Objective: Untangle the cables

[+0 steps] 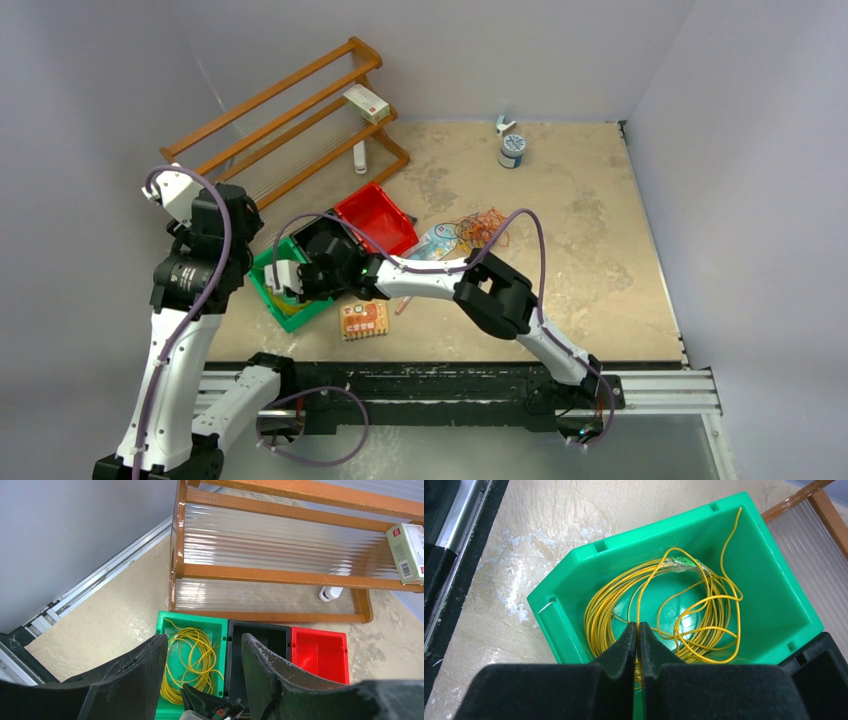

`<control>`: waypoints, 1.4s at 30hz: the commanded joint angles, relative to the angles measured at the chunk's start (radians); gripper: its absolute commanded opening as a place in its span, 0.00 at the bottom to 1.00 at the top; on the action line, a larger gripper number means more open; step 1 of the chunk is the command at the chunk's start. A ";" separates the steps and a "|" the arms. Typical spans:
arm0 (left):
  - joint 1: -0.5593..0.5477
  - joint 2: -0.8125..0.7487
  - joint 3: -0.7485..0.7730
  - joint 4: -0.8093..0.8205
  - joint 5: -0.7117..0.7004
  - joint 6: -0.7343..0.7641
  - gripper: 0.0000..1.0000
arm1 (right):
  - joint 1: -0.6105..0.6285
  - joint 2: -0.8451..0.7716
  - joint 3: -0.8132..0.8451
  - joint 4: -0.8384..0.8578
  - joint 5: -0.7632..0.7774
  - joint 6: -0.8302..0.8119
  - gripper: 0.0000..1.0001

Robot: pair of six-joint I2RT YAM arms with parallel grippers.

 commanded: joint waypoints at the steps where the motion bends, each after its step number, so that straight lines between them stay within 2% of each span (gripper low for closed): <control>1: 0.007 -0.009 -0.010 0.023 -0.003 -0.003 0.56 | 0.004 -0.015 0.037 -0.007 -0.030 -0.008 0.08; 13: 0.006 -0.012 -0.010 0.022 -0.001 -0.005 0.57 | 0.003 -0.159 -0.085 0.126 -0.141 0.038 0.44; 17: 0.007 -0.009 -0.011 0.023 0.003 -0.008 0.59 | 0.002 -0.221 -0.150 0.177 -0.144 0.049 0.49; 22: 0.007 -0.003 -0.012 0.031 0.011 -0.008 0.61 | -0.001 -0.318 -0.255 0.250 -0.144 0.082 0.51; 26: 0.007 0.000 -0.019 0.050 0.022 -0.005 0.62 | -0.033 -0.442 -0.409 0.379 -0.118 0.185 0.51; 32: 0.007 0.011 -0.067 0.118 0.090 0.033 0.62 | -0.112 -0.633 -0.675 0.558 0.031 0.355 0.50; 36: 0.007 0.051 -0.092 0.145 0.151 0.053 0.62 | -0.203 -0.752 -0.785 0.543 0.145 0.489 0.50; 42: 0.005 0.074 -0.151 0.148 0.198 0.020 0.60 | -0.315 -0.853 -0.851 0.376 0.377 0.601 0.49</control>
